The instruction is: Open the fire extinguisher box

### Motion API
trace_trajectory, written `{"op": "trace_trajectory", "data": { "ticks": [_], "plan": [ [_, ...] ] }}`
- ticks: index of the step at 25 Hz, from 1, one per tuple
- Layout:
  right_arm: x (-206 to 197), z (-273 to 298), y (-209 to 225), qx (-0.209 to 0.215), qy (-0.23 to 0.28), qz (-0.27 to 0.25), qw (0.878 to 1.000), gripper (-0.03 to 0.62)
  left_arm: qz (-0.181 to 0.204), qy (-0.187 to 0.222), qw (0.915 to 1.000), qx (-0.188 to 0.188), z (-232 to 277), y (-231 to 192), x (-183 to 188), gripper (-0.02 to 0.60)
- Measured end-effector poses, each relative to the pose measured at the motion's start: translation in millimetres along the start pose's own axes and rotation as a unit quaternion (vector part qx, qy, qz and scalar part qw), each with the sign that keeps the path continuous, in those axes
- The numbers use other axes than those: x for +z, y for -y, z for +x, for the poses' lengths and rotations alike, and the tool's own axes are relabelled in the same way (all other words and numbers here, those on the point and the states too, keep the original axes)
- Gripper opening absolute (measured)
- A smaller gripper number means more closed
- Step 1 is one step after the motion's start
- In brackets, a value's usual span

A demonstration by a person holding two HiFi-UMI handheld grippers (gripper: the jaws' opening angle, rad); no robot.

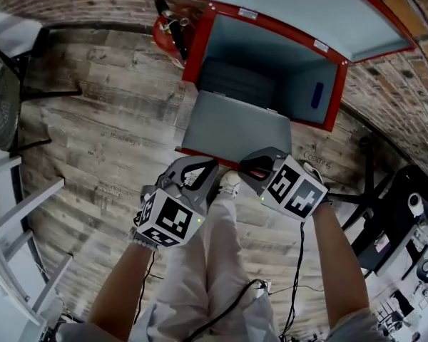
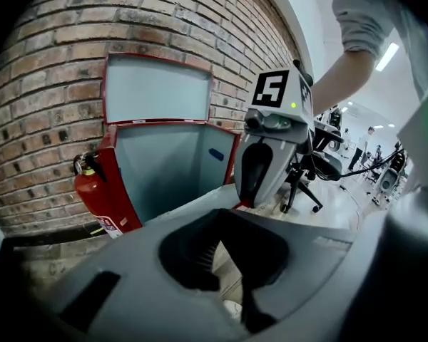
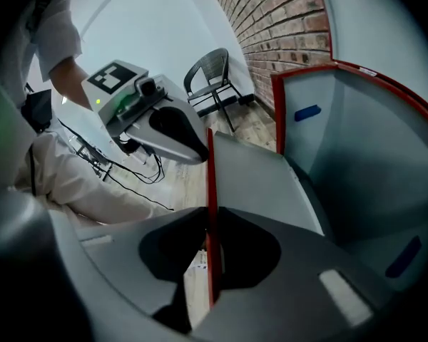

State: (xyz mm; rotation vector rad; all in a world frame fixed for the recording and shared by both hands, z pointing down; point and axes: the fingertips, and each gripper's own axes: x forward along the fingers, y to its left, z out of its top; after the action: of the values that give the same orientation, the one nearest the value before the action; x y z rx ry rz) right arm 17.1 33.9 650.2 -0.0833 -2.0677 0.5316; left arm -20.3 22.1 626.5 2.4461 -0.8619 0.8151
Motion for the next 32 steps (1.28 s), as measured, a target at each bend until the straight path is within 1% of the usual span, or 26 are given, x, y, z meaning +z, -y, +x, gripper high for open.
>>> {"op": "trace_trajectory", "data": {
  "ticks": [4, 9, 13, 17, 21, 24, 26, 32],
  "plan": [
    [-12, 20, -8, -0.002, -0.021, -0.006, 1.0, 0.062, -0.004, 0.006, 1.0, 0.007, -6, -6, -5, 0.0],
    [-30, 47, -16, -0.005, -0.039, 0.002, 0.999, 0.06, -0.017, 0.017, 0.9994, 0.024, -13, -16, -12, 0.0],
    [-47, 73, -20, -0.012, -0.062, -0.001, 0.998, 0.055, -0.023, 0.021, 0.9991, 0.029, -15, -20, -18, 0.0],
    [-64, 99, -18, -0.019, -0.086, -0.008, 0.996, 0.051, -0.02, 0.021, 0.9992, 0.029, -13, -21, -27, 0.0],
    [-78, 123, -14, -0.027, -0.104, -0.01, 0.994, 0.048, -0.007, 0.015, 0.9995, 0.026, -6, -26, -36, 0.0],
    [-89, 143, -7, -0.038, -0.12, -0.002, 0.992, 0.048, 0.0, 0.018, 0.9995, 0.027, -1, -36, -39, 0.0],
    [-95, 157, -2, -0.049, -0.127, -0.002, 0.991, 0.048, -0.003, 0.024, 0.9991, 0.034, 3, -43, -41, 0.0],
    [-114, 186, 21, -0.086, -0.13, 0.011, 0.988, 0.049, 0.001, 0.024, 0.9992, 0.032, 22, -49, -47, 0.0]
  ]
}}
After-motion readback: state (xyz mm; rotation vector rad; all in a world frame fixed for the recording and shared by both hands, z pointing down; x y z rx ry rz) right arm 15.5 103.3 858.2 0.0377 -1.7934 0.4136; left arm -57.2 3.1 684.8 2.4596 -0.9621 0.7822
